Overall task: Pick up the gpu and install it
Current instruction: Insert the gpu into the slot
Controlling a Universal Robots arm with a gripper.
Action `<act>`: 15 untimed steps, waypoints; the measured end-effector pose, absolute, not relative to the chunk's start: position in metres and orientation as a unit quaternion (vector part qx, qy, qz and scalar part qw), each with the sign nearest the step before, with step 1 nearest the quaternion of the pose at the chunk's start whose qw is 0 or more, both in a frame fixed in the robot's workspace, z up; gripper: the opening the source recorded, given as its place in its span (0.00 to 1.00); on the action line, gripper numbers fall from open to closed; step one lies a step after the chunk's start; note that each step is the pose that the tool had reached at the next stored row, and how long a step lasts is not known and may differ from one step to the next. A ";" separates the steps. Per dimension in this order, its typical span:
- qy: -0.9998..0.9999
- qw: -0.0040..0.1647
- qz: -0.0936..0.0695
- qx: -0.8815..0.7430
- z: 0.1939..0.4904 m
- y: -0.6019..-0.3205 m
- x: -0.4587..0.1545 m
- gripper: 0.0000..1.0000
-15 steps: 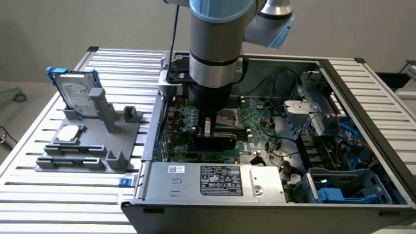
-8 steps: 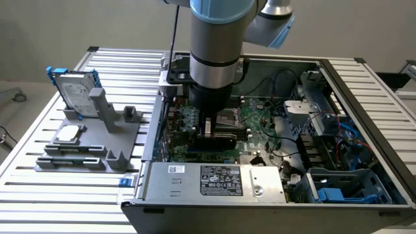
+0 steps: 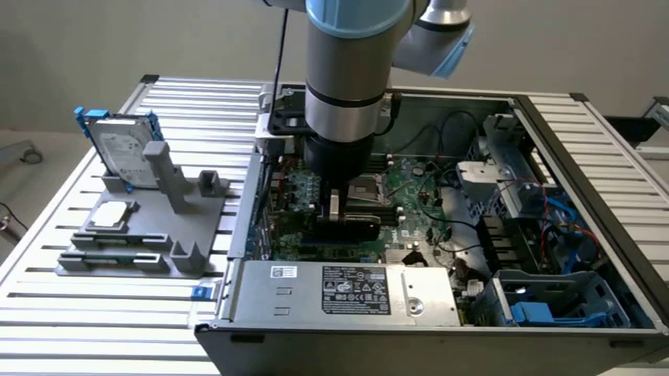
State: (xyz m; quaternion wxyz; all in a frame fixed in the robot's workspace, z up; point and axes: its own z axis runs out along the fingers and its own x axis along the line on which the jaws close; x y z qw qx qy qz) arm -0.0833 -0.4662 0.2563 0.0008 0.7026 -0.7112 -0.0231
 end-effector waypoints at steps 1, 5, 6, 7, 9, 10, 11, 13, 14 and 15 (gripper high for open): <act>-0.711 0.001 -0.023 0.703 0.256 -0.466 -0.083 0.27; -0.711 0.001 -0.024 0.703 0.256 -0.466 -0.083 0.27; -0.711 0.002 -0.024 0.703 0.256 -0.466 -0.083 0.27; -0.711 0.002 -0.024 0.702 0.256 -0.466 -0.083 0.27; -0.712 0.002 -0.024 0.702 0.256 -0.466 -0.083 0.27; -0.712 0.002 -0.024 0.702 0.256 -0.466 -0.083 0.27; -0.712 0.002 -0.024 0.701 0.256 -0.466 -0.083 0.27; -0.713 0.002 -0.025 0.700 0.256 -0.466 -0.083 0.27; -0.714 0.002 -0.025 0.700 0.256 -0.466 -0.083 0.27; -0.714 0.003 -0.025 0.699 0.256 -0.466 -0.083 0.27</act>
